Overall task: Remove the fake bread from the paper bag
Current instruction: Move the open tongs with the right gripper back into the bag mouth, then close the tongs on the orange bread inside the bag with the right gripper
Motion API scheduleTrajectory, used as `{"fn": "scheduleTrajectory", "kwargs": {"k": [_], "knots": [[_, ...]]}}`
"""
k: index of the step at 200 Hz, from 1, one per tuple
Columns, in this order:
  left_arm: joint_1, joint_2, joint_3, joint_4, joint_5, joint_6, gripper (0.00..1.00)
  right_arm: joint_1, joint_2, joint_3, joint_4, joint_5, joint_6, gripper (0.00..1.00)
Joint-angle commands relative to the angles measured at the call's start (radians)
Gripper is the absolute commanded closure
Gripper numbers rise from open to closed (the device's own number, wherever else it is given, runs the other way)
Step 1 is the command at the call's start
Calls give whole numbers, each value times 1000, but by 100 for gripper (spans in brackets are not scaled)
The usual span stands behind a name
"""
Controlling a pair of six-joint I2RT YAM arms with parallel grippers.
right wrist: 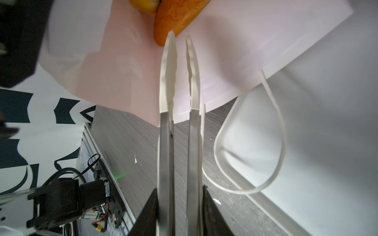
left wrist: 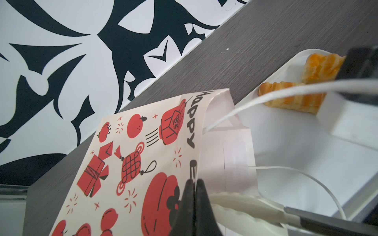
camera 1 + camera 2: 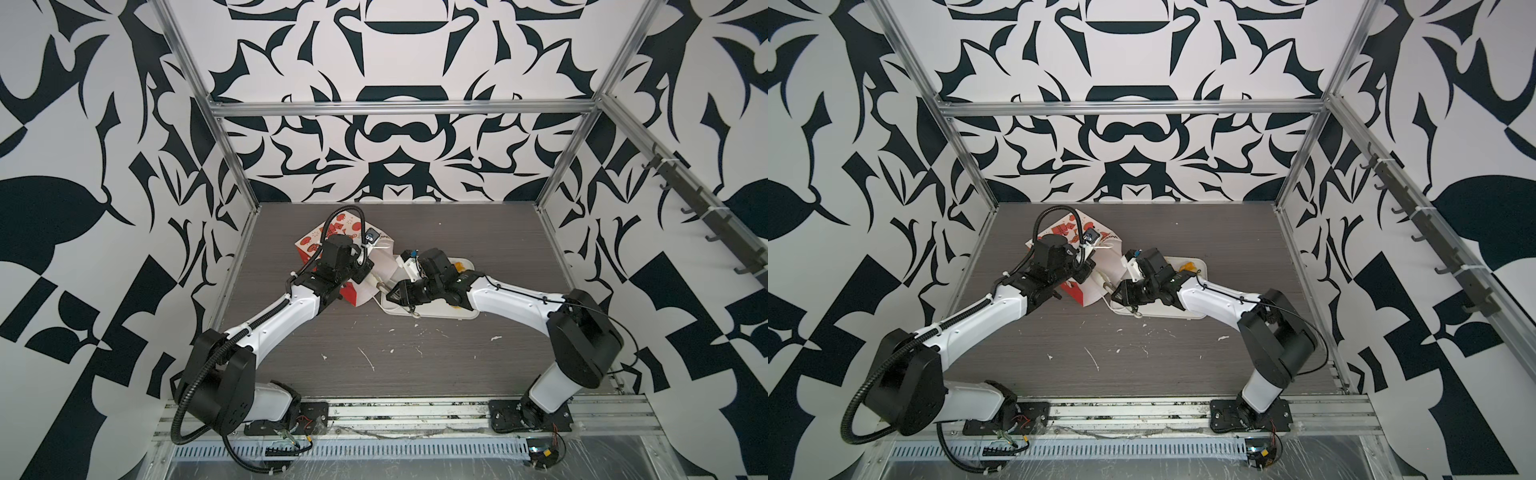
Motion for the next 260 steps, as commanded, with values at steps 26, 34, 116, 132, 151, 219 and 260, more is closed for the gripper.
{"fn": "scheduleTrajectory", "kwargs": {"k": [26, 34, 116, 132, 151, 219, 260], "knots": [[5, -8, -23, 34, 24, 16, 100, 11, 76, 147, 69, 3, 66, 62], [5, -10, -21, 28, 29, 13, 100, 10, 95, 165, 62, 4, 74, 61], [5, -29, -47, 48, 37, 15, 100, 10, 232, 232, 130, -69, 199, 55], [5, -34, -50, 49, 39, 16, 100, 9, 247, 238, 149, -79, 216, 54], [5, -36, -50, 50, 46, 13, 100, 9, 255, 250, 161, -88, 225, 54], [5, -36, -53, 52, 60, 8, 100, 5, 310, 267, 267, -145, 300, 55], [5, -33, -52, 50, 63, 8, 100, -2, 338, 268, 294, -158, 331, 55]]}}
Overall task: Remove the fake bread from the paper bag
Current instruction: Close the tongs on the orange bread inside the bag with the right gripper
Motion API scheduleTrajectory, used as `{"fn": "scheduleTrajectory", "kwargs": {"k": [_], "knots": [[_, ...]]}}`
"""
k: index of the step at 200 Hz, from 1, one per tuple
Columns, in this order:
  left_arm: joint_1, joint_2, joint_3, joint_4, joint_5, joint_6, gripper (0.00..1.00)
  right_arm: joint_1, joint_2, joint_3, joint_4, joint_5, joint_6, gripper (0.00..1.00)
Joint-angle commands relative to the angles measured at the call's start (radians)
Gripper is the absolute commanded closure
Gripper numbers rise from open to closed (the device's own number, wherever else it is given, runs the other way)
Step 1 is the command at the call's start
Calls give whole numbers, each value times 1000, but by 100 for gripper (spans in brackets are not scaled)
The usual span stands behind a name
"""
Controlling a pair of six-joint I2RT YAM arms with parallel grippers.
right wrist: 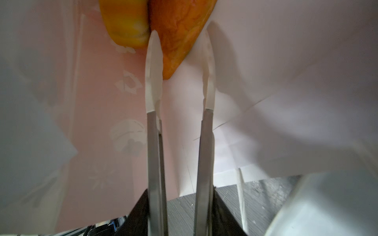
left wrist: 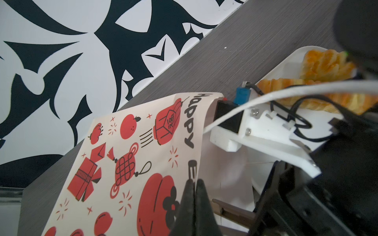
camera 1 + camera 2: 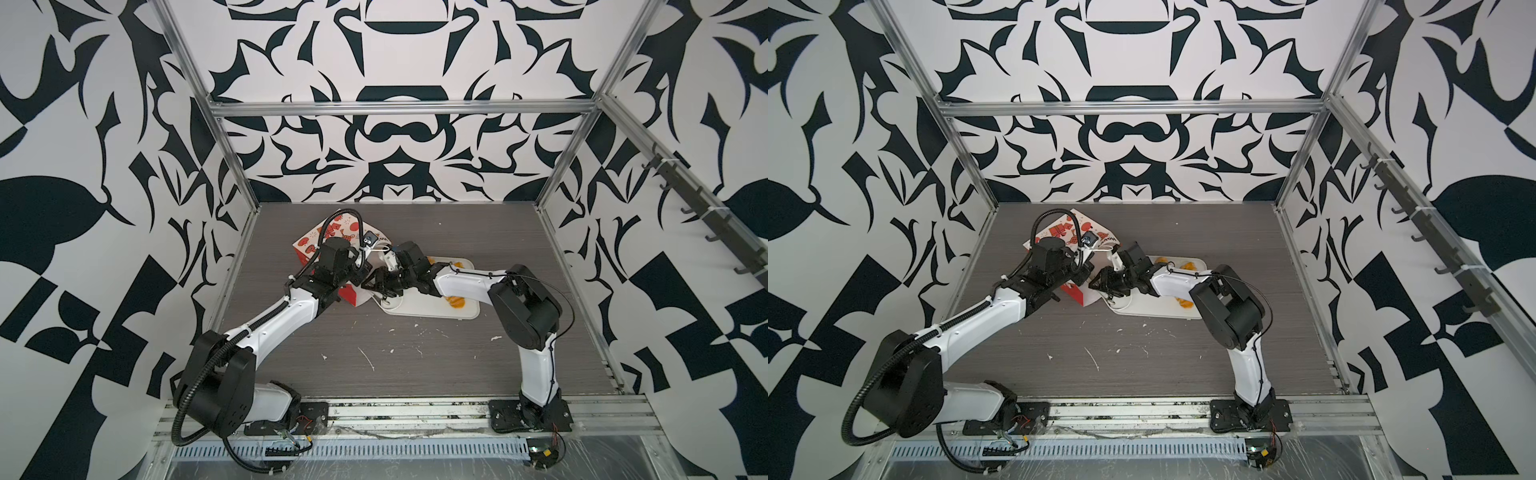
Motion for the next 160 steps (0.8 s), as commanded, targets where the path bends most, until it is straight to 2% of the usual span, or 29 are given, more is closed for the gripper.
{"fn": "scheduleTrajectory", "kwargs": {"k": [1, 72, 160], "knots": [[0, -21, -10, 17, 33, 1, 100, -6, -16, 43, 79, -30, 32, 55], [0, -13, -16, 25, 47, -4, 100, -17, 9, 73, 90, -31, 44, 55], [0, -18, -16, 20, 54, -1, 100, -21, 57, 122, 109, 20, 102, 58]]}}
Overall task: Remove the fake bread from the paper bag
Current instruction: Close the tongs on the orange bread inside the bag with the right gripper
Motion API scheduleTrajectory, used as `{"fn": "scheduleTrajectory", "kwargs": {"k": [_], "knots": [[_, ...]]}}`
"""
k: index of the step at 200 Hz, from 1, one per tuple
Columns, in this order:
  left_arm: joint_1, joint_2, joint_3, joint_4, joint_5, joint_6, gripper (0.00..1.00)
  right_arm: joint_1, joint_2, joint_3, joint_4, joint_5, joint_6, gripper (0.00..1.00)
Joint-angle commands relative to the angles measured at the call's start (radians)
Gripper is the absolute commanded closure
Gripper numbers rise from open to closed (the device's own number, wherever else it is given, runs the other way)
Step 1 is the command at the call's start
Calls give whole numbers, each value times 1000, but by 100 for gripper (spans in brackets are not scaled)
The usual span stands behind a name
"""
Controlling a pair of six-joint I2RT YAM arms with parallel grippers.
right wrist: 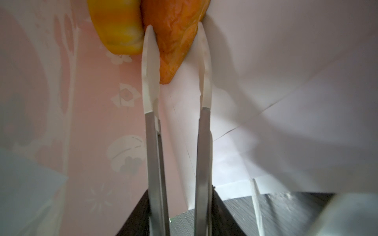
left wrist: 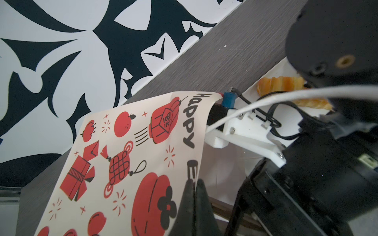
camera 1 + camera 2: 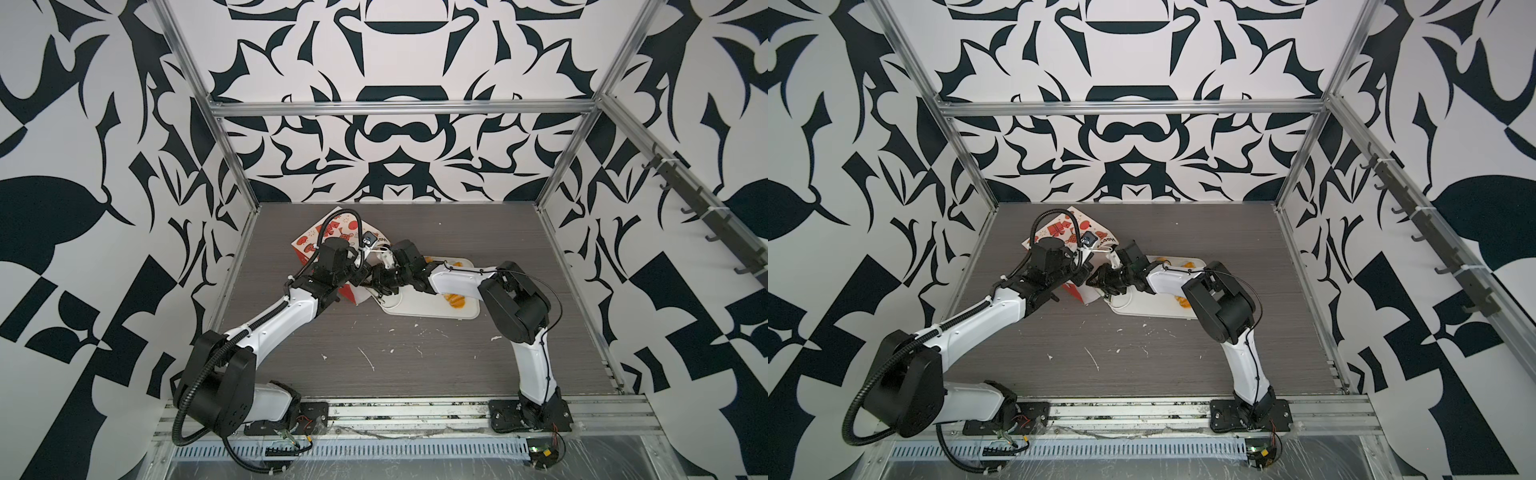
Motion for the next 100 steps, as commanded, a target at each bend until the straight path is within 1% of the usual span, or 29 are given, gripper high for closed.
{"fn": "scheduleTrajectory", "kwargs": {"k": [1, 42, 65, 100], "knots": [[-7, -19, -11, 20, 45, -1, 100, -6, -14, 56, 71, 40, 29, 58], [-7, -19, -16, 19, 41, 1, 100, -6, -20, 59, 71, 63, 29, 71], [-7, -16, -16, 19, 38, 3, 100, -6, -33, 52, 54, 84, 6, 79], [-7, -10, -16, 18, 34, 7, 100, -6, -70, 16, 28, 112, -33, 85]]}}
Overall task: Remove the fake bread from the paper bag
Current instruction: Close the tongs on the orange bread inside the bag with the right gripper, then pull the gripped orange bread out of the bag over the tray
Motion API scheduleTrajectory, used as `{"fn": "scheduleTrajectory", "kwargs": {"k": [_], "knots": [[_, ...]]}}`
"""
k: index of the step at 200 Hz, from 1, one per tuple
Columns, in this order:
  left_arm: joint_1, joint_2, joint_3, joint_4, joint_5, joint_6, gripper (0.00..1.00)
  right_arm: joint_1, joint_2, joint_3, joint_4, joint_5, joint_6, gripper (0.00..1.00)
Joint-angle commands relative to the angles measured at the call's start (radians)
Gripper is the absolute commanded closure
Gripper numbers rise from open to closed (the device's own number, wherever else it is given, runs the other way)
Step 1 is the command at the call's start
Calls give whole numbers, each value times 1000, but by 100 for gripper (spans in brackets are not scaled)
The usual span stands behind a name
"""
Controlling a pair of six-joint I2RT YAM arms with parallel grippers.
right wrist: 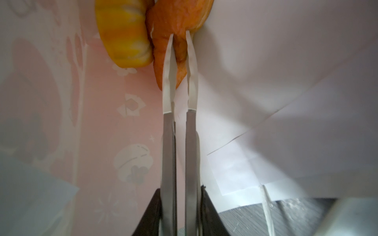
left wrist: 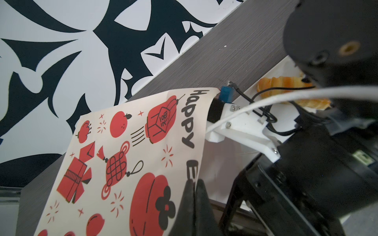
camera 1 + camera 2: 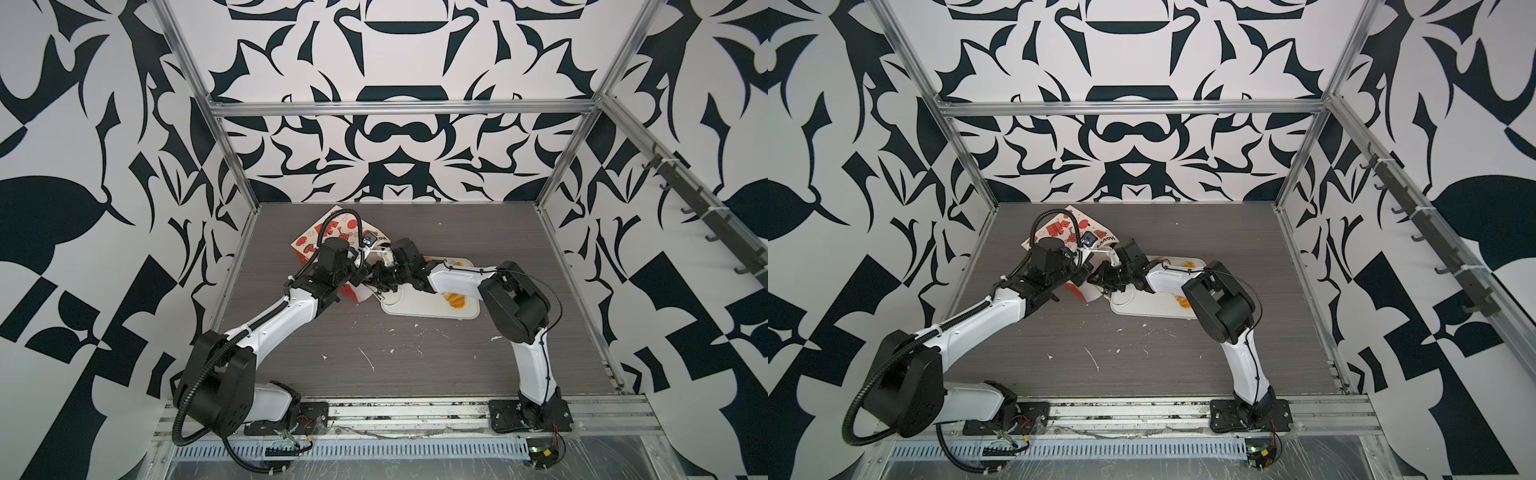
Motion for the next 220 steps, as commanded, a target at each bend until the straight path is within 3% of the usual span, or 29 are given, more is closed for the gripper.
{"fn": "scheduleTrajectory", "kwargs": {"k": [1, 89, 220], "knots": [[-7, -10, -14, 15, 34, 7, 100, -8, -72, 2, 23, 71, -37, 86], [-7, 12, -7, 10, 25, 11, 100, -8, -302, -230, -32, 134, -113, 93], [-7, 36, -4, 58, -16, -8, 100, -8, -683, -542, -117, 148, -142, 95]]}}
